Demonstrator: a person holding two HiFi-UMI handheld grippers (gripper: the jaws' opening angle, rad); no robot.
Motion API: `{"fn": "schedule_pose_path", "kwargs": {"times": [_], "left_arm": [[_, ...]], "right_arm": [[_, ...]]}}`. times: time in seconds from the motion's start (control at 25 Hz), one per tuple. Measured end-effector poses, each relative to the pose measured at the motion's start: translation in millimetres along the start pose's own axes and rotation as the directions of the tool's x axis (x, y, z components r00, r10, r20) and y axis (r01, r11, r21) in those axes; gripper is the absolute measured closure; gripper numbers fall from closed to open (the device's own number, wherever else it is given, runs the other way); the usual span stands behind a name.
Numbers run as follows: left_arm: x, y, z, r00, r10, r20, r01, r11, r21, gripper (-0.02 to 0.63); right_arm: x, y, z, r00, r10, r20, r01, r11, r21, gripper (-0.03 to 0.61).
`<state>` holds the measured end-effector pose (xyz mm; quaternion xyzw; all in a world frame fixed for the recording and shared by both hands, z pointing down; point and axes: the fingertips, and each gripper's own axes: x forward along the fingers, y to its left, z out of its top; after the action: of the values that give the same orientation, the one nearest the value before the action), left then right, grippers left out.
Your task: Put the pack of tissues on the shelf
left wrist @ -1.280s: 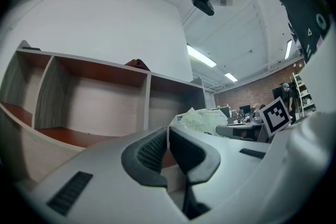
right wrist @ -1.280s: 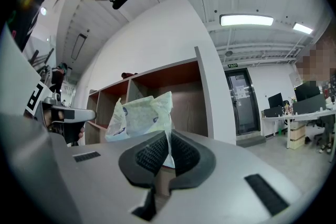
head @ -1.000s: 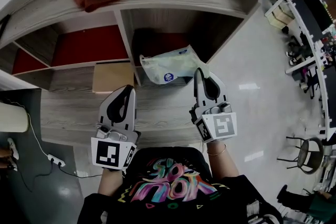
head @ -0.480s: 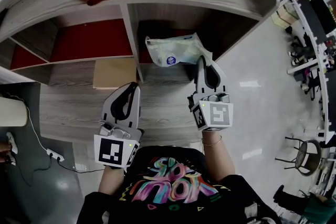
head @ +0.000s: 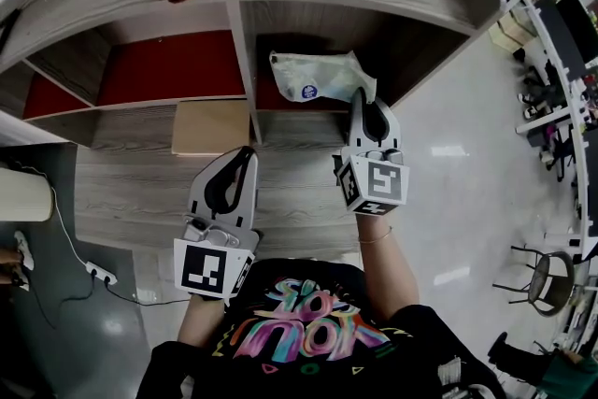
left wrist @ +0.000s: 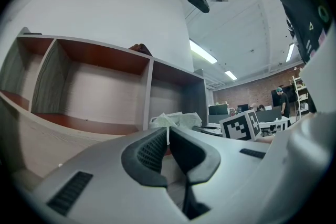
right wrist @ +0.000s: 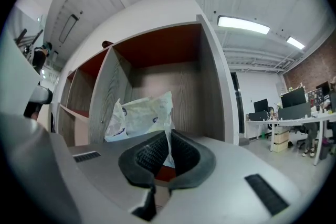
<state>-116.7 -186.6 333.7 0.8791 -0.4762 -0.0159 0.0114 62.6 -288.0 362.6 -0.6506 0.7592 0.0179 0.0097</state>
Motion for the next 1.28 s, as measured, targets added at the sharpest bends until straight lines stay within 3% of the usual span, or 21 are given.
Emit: {"fn": "schedule_pose_path", "kwargs": {"times": [0.4,0.76,1.28], "left_arm": [[-5.9,1.7,-2.5,1.0,0.013,-0.005,-0.013,1.0,-0.001,0.58],[-10.2,2.1,-1.9,1.0,0.024,-0.001,-0.024,1.0,0.001,0.58],[-17.9,-2.6,4.8,0.999,0.032,0.021,-0.033,0.999,0.006,0.58]], "right_arm": [[11.8,5.4,-17.0,0.998,-0.022,-0.065,0.022,1.0,-0.01,0.562],[15.3,13.0,-23.7,0.993,0.018,-0.119,-0.017,1.0,0.013,0.558],[20.5,25.4,-34.1,0.976,0.095,-0.196,-0.088,0.995,0.043,0.461]]}}
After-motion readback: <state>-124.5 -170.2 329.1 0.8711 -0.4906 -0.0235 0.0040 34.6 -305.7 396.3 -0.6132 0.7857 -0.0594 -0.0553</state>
